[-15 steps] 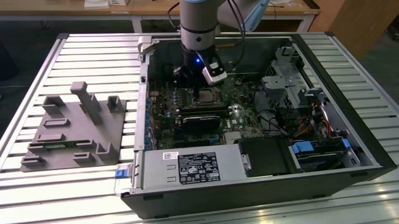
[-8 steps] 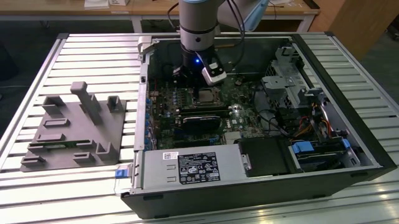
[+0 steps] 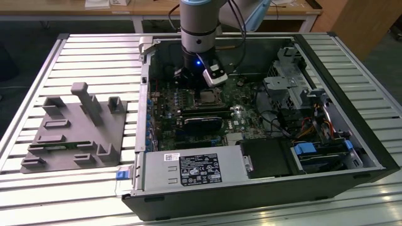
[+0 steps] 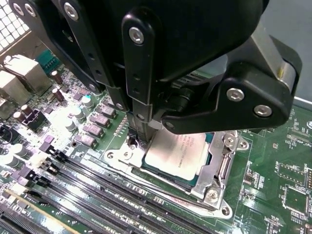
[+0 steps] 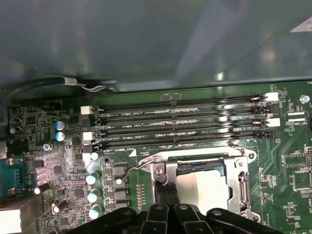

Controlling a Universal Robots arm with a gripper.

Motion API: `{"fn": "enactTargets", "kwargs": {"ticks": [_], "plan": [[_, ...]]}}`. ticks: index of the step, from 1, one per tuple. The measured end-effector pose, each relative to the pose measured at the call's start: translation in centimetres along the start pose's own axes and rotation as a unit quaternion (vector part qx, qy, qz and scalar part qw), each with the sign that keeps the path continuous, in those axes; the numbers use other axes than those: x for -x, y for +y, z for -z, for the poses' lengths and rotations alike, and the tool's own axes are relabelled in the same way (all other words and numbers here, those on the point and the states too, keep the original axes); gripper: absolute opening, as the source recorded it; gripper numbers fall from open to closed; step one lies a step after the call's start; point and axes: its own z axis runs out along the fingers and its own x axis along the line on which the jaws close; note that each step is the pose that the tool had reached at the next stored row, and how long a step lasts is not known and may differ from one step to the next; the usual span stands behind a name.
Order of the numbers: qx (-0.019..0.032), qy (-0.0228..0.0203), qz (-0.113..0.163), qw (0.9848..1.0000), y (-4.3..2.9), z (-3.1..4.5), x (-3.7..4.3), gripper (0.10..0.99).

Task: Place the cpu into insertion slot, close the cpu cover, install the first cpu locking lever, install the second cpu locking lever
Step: 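Close the cpu cover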

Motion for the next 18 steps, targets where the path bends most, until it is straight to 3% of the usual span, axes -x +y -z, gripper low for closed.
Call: {"fn": "enactTargets", "kwargs": {"ticks": [9,14,18], "plan": [[0.0009,-0.0005,0.000,1.0000,0.10,0.12,0.73,0.106],[0.0002,-0.0003,0.000,1.0000,0.07,0.49,0.66,0.106],[0.0002,-0.0012,0.000,1.0000,0.02,0.43,0.00,0.106]]}}
